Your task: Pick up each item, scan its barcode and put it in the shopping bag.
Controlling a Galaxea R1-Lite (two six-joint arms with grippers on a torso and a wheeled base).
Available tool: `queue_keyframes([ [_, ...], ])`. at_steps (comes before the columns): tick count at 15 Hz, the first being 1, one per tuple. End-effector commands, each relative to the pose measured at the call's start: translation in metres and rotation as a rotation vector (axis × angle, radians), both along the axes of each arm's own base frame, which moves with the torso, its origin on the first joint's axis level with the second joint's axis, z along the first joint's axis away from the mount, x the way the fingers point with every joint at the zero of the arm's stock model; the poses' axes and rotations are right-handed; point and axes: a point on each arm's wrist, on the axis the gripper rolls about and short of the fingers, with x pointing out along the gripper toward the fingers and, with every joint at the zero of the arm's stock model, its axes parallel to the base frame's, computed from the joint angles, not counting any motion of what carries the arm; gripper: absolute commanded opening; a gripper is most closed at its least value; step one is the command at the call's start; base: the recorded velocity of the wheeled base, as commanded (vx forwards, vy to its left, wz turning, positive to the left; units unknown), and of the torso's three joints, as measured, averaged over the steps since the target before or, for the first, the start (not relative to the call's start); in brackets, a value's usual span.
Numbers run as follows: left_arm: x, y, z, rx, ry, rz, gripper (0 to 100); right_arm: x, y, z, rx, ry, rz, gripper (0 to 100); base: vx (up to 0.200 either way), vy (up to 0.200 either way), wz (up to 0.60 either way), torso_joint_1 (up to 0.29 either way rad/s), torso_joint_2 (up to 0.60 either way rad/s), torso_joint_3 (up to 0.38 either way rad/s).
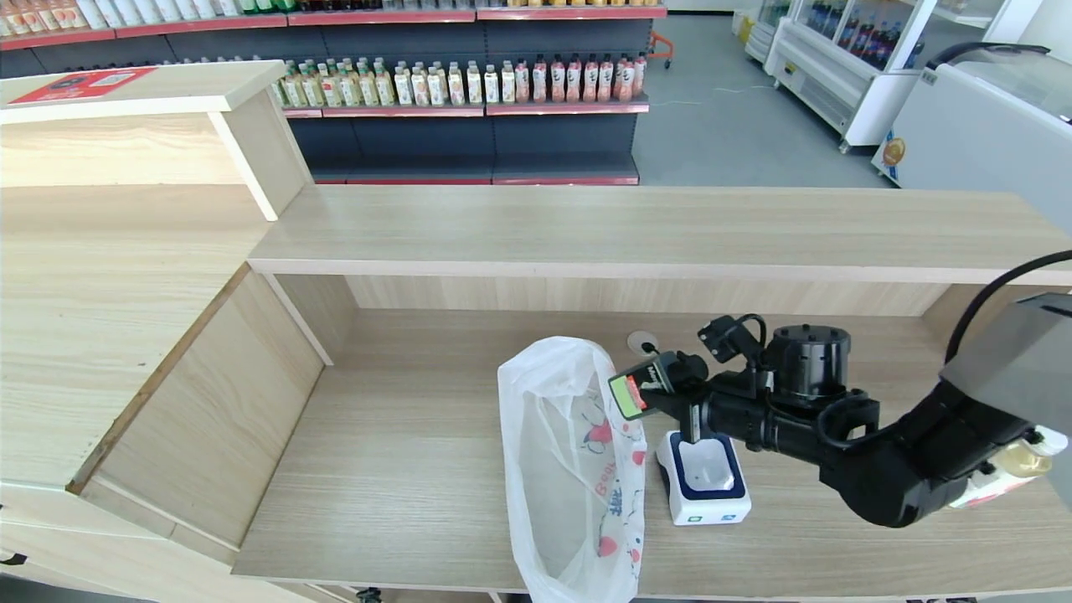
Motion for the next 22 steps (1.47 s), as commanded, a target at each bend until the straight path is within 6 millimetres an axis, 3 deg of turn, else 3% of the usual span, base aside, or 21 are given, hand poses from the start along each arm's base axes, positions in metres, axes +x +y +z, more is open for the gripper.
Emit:
queue_keyframes([
  [1,0.000,0.000,0.000,0.000,0.000,-0.001,100,0.016,0.020,-0.022,-0.008,0.023,0.037,0,0.000,0.000,0.00,0.000,0.00,0.000],
  [4,0.000,0.000,0.000,0.000,0.000,0.000,100,0.022,0.057,-0.035,0.023,0.044,0.099,0,0.000,0.000,0.00,0.000,0.00,0.000],
  [7,0.000,0.000,0.000,0.000,0.000,0.000,100,0.024,0.075,-0.050,0.007,0.053,0.132,0,0.000,0.000,0.00,0.000,0.00,0.000],
  [10,0.000,0.000,0.000,0.000,0.000,-0.001,100,0.029,0.074,-0.076,-0.134,-0.025,0.145,0,0.000,0.000,0.00,0.000,0.00,0.000],
  [16,0.000,0.000,0.000,0.000,0.000,0.000,100,0.030,0.073,-0.090,-0.198,-0.044,0.159,0,0.000,0.000,0.00,0.000,0.00,0.000],
  [17,0.000,0.000,0.000,0.000,0.000,0.000,100,0.030,0.075,-0.088,-0.187,-0.045,0.162,100,0.000,0.000,0.00,0.000,0.00,0.000],
  [19,0.000,0.000,0.000,0.000,0.000,-0.001,100,0.030,0.077,-0.076,-0.145,-0.050,0.151,100,0.000,0.000,0.00,0.000,0.00,0.000],
  [22,0.000,0.000,0.000,-0.003,0.000,-0.001,100,0.027,0.081,-0.026,0.047,-0.021,0.102,100,0.000,0.000,0.00,0.000,0.00,0.000],
])
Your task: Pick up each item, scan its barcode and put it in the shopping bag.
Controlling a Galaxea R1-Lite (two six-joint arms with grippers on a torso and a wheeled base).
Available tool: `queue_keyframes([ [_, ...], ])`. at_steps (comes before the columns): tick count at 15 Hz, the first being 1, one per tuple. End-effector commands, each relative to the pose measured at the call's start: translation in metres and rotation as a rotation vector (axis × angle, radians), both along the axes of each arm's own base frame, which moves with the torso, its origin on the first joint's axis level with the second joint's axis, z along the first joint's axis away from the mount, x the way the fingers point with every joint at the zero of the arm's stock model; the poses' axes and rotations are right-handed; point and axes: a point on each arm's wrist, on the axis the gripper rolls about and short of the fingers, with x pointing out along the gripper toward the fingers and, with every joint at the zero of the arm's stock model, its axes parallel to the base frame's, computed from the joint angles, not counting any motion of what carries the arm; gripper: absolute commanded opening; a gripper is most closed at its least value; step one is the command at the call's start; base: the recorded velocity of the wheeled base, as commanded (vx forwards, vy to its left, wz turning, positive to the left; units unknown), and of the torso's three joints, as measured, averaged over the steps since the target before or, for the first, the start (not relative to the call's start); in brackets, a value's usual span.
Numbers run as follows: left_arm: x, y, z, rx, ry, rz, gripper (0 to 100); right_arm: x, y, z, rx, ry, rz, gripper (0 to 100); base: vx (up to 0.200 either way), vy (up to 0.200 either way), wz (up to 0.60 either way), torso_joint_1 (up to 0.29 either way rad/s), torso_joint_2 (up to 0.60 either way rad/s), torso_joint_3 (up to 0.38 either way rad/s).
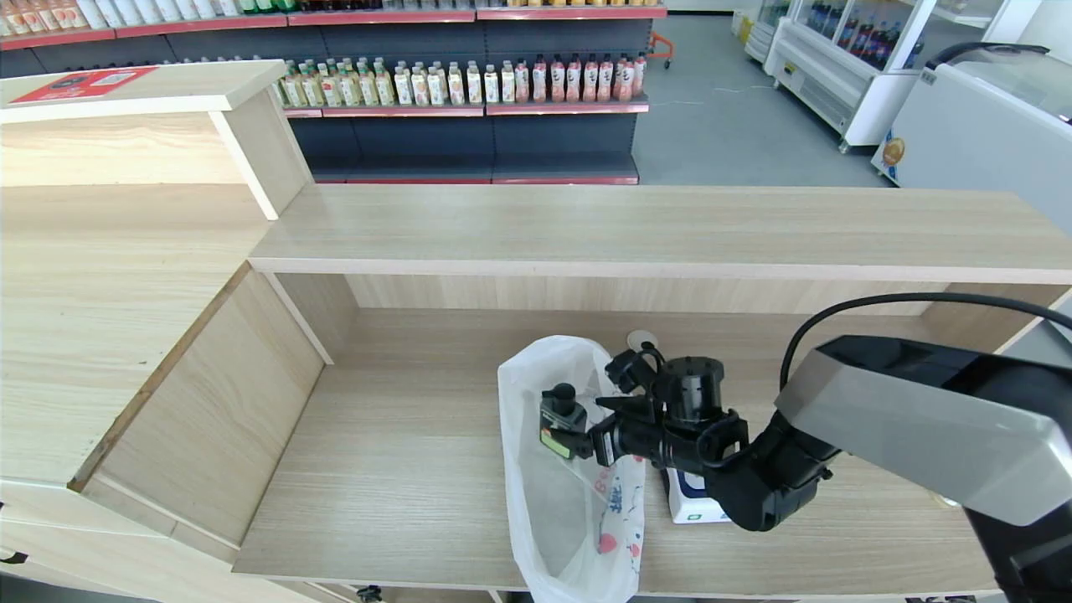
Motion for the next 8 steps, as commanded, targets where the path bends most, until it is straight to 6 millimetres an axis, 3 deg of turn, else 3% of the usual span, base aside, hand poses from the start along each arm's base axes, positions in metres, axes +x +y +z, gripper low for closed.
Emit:
queue_keyframes([
  [1,0.000,0.000,0.000,-0.003,0.000,0.001,100,-0.005,-0.004,0.051,0.117,-0.037,-0.025,100,0.000,0.000,0.00,0.000,0.00,0.000],
  [2,0.000,0.000,0.000,-0.004,0.000,-0.001,100,-0.006,-0.007,0.063,0.157,-0.033,-0.038,100,0.000,0.000,0.00,0.000,0.00,0.000],
  [3,0.000,0.000,0.000,-0.004,0.000,-0.001,100,-0.013,-0.022,0.093,0.239,-0.005,-0.077,100,0.000,0.000,0.00,0.000,0.00,0.000],
  [4,0.000,0.000,0.000,-0.004,0.000,-0.001,100,-0.024,-0.037,0.109,0.250,0.023,-0.107,100,0.000,0.000,0.00,0.000,0.00,0.000],
  [8,0.000,0.000,0.000,-0.004,0.000,-0.001,100,-0.062,-0.102,0.127,0.234,0.032,-0.240,100,0.000,0.000,0.00,0.000,0.00,0.000],
])
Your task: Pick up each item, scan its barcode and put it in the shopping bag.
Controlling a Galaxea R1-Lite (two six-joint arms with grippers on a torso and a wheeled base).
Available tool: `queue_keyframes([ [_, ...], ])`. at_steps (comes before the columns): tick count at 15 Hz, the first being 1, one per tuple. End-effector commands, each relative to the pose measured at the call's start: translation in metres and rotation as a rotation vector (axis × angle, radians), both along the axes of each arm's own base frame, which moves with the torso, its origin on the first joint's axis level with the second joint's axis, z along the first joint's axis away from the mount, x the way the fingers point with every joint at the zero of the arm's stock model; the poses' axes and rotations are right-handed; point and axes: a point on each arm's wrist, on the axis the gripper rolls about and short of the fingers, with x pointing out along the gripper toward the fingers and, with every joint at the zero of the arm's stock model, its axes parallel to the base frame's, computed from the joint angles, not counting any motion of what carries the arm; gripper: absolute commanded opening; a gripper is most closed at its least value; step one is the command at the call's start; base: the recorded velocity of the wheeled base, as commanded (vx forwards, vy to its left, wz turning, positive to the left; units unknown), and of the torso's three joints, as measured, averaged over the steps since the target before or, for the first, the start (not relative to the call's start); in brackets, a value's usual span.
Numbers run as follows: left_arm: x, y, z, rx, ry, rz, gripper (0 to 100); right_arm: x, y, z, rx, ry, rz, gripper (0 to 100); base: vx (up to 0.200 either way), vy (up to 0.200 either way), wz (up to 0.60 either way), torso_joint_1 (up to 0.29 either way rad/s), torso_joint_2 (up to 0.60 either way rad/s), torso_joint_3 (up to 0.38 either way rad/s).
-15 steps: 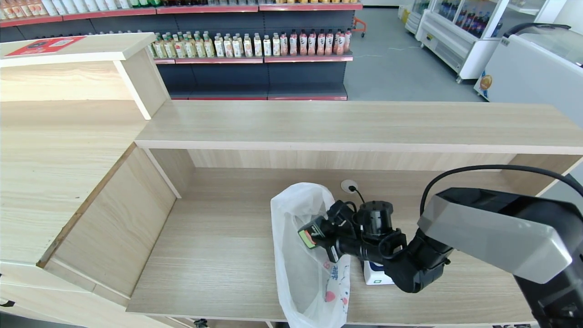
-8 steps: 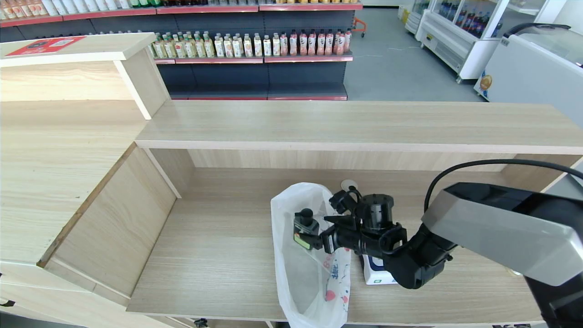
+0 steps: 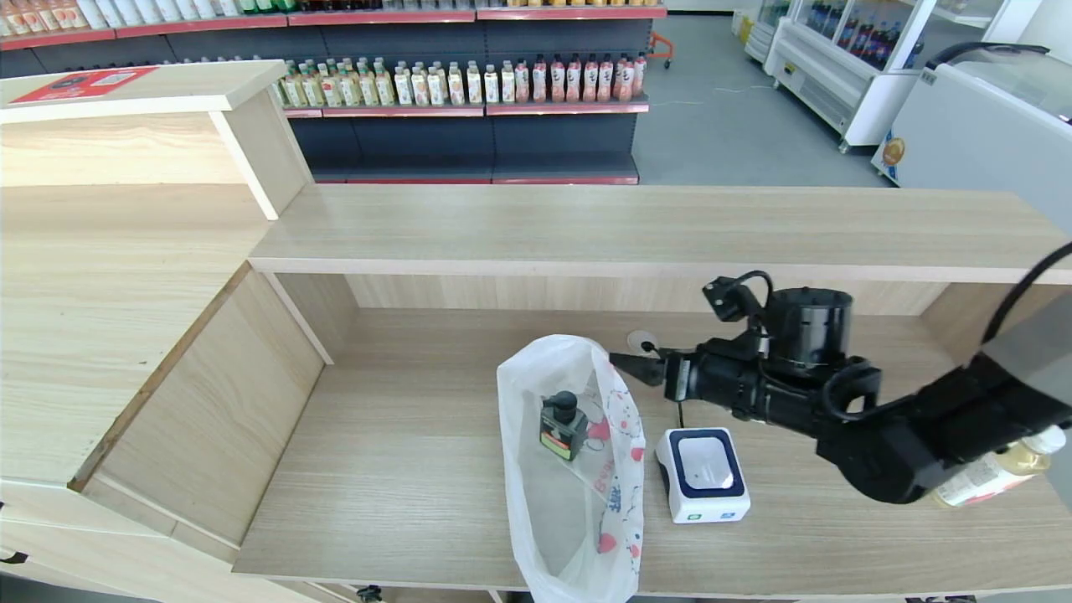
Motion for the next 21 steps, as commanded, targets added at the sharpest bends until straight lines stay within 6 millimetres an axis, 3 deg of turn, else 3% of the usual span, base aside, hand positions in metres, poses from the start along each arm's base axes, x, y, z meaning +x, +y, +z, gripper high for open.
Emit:
queue_keyframes([
  [1,0.000,0.000,0.000,0.000,0.000,0.000,100,-0.028,-0.042,0.026,0.010,-0.036,-0.090,100,0.000,0.000,0.00,0.000,0.00,0.000],
  [3,0.000,0.000,0.000,0.000,0.000,0.000,100,-0.045,-0.068,0.027,-0.029,-0.047,-0.152,100,0.000,0.000,0.00,0.000,0.00,0.000],
  [7,0.000,0.000,0.000,0.002,0.000,0.002,100,-0.065,-0.092,0.031,-0.056,-0.044,-0.215,100,0.000,-0.050,0.00,-0.001,0.00,0.002],
  [18,0.000,0.000,0.000,-0.001,0.000,0.003,100,-0.083,-0.102,0.014,-0.128,0.011,-0.227,100,0.000,-0.200,0.00,0.004,0.00,0.002],
  [21,0.000,0.000,0.000,-0.001,0.000,0.003,100,-0.098,-0.110,-0.003,-0.228,0.036,-0.220,100,0.000,-0.200,0.00,-0.001,0.00,0.002],
])
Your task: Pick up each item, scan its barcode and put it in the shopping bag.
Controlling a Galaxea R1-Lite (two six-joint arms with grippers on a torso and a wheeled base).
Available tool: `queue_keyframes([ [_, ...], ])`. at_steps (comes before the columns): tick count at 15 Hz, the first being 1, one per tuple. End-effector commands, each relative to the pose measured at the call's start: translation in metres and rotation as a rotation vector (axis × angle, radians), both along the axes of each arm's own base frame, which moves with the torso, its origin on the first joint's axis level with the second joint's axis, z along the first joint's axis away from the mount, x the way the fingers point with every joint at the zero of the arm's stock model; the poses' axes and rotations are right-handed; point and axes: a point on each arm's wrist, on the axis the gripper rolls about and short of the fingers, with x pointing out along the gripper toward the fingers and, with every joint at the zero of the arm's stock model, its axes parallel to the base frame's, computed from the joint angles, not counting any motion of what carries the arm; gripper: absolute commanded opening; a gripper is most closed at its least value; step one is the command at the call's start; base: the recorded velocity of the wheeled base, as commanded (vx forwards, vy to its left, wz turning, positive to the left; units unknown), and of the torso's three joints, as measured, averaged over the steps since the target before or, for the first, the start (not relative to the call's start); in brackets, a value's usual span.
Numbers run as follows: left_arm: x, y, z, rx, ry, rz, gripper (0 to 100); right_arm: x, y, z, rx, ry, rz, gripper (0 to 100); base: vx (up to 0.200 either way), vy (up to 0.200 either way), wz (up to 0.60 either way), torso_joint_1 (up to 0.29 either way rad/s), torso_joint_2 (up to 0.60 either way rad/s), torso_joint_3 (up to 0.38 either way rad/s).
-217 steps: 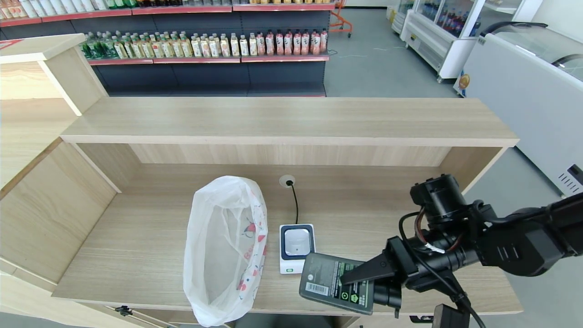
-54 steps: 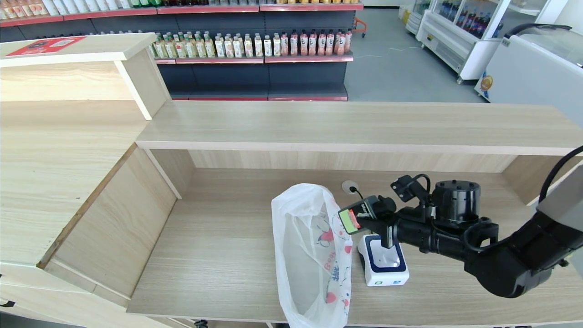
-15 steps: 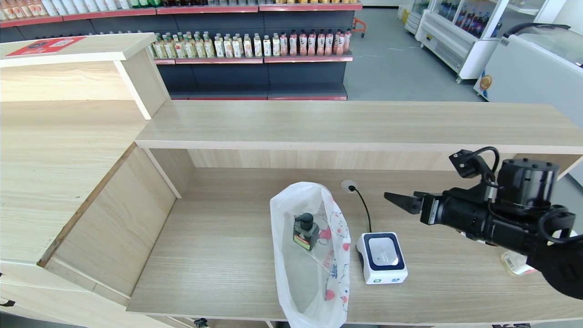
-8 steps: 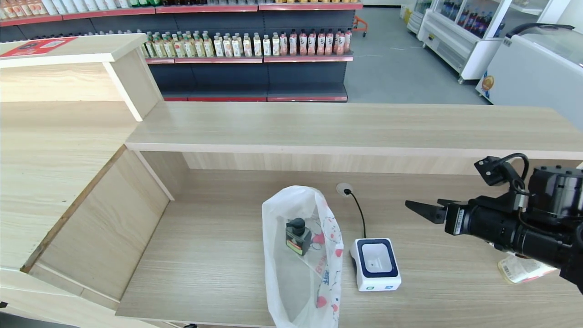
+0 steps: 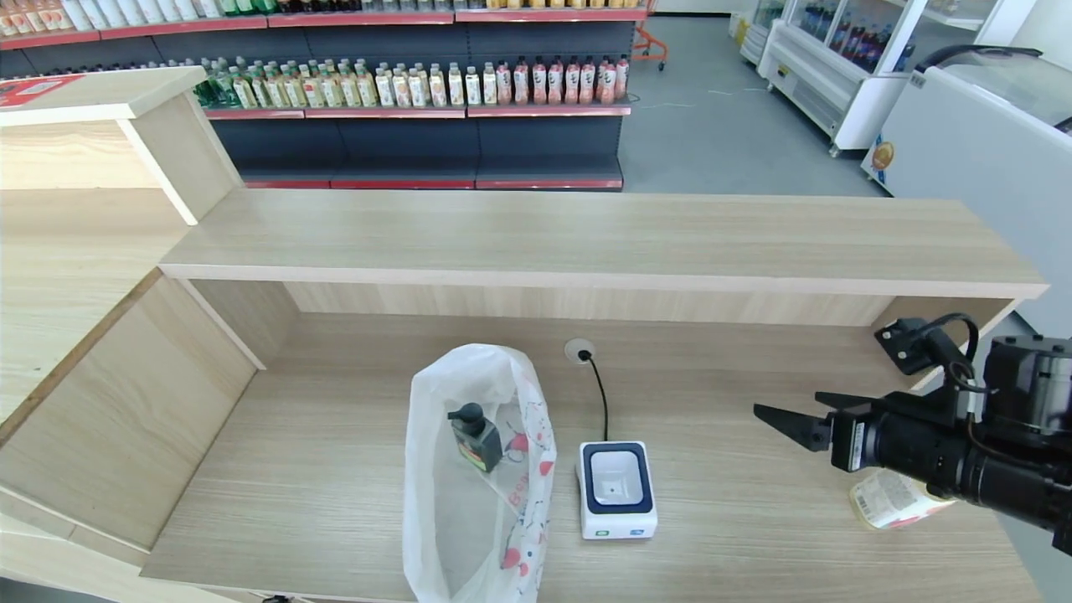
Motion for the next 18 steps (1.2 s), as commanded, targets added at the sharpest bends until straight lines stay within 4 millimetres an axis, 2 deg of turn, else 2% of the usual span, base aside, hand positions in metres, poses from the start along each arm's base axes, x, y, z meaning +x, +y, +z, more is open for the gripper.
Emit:
queue_keyframes([
  [1,0.000,0.000,0.000,0.001,0.000,0.001,100,-0.011,-0.005,-0.010,-0.039,0.031,-0.004,100,0.000,-0.200,0.00,0.007,0.00,0.002],
  [4,0.000,0.000,0.000,-0.001,0.000,0.001,100,-0.026,-0.007,-0.015,-0.043,0.051,-0.003,100,0.000,-0.200,0.00,0.001,0.00,0.004],
  [7,0.000,0.000,0.000,-0.010,0.000,0.001,100,-0.031,-0.008,-0.017,-0.044,0.060,-0.003,100,0.000,-0.200,0.00,0.001,0.00,-0.001],
  [12,0.000,0.000,0.000,-0.012,-0.002,0.002,100,-0.032,-0.008,-0.016,-0.043,0.059,-0.003,100,-0.200,-0.200,0.00,0.003,0.00,0.001],
  [16,0.000,0.000,0.000,-0.007,0.000,0.001,100,-0.034,-0.007,-0.018,-0.044,0.065,0.002,100,0.000,0.000,0.00,0.000,0.00,0.000],
  [18,0.000,0.000,0.000,-0.005,0.000,0.001,100,-0.037,-0.007,-0.020,-0.045,0.076,0.002,100,-0.200,0.000,0.00,-0.010,0.00,0.007],
])
